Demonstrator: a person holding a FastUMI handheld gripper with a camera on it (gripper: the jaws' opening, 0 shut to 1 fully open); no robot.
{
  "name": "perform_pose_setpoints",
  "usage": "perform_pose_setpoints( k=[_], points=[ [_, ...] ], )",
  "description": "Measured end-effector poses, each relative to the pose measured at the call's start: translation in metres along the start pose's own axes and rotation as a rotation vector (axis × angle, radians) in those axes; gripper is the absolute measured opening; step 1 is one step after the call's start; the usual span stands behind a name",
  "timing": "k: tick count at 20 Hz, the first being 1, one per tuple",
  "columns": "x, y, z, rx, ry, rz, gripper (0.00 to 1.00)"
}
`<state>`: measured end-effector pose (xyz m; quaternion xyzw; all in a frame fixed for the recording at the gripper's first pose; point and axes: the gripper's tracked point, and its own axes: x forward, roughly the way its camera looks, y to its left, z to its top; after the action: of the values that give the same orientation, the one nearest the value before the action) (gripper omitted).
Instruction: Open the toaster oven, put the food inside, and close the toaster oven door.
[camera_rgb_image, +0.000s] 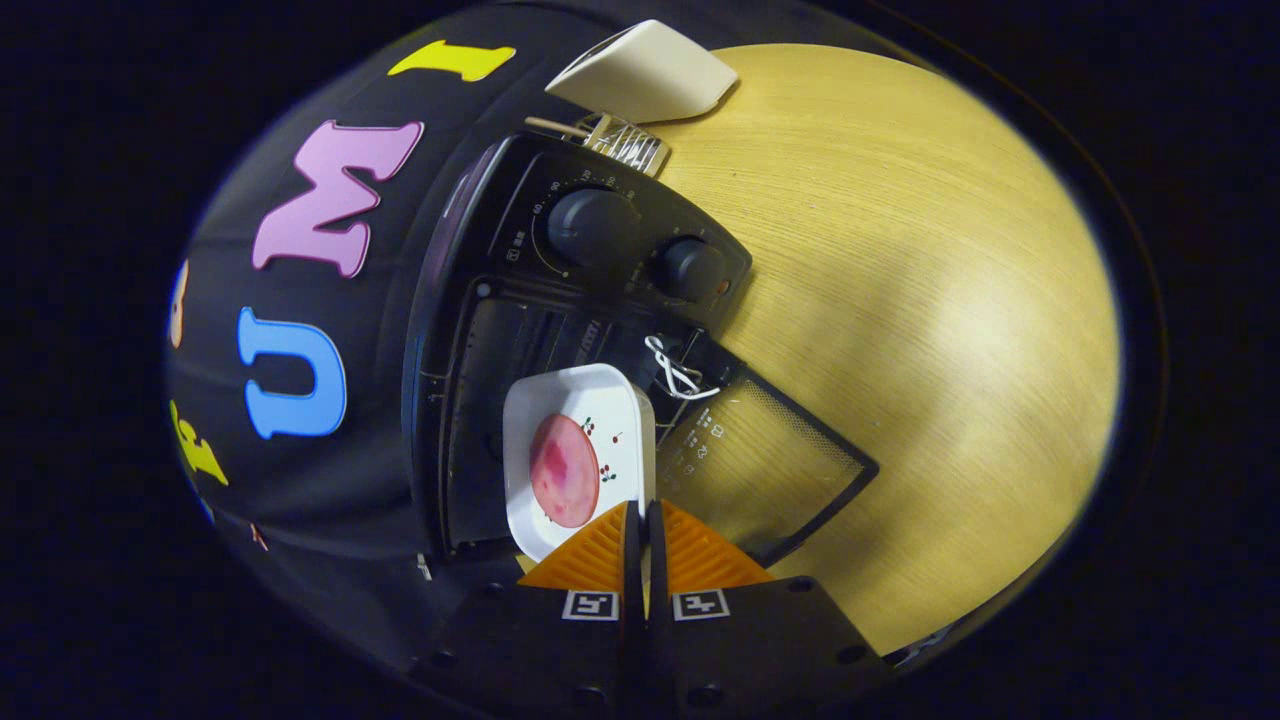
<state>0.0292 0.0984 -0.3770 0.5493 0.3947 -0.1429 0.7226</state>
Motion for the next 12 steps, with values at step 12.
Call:
perform_pose_setpoints(
  k=[12],
  points=[
    [0.045,0.026,-0.011,0.349,-0.183,-0.079,0.05]
  ],
)
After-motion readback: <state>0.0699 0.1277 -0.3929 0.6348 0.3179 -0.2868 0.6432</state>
